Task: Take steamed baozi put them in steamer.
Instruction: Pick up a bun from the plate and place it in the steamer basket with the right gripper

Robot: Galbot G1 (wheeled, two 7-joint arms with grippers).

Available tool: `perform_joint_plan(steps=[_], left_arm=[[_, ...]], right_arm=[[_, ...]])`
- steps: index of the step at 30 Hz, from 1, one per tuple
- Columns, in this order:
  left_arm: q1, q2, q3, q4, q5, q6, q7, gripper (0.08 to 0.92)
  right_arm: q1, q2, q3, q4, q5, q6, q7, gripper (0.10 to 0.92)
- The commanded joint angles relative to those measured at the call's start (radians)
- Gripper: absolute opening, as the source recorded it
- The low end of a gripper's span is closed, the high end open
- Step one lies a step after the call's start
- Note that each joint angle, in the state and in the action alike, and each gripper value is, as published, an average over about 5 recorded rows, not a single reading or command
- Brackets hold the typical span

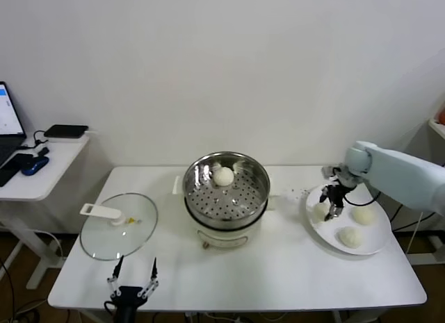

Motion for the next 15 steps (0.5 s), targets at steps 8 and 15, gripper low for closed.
perform_joint_plan(steps=[8,15], left_arm=[[0.004,0.011,0.019,-0.019,0.002,0.003,0.001,0.823],[0.003,0.02,0.028,-0.023,0.006,0.002,0.002,0.823]], right_arm=[[0.606,0.138,-0.337,0.339,0.509,-0.102,-0.006,0.662],[0.551,0.278,-0.215,0.312,0.572,-0.179,0.06,0.662]])
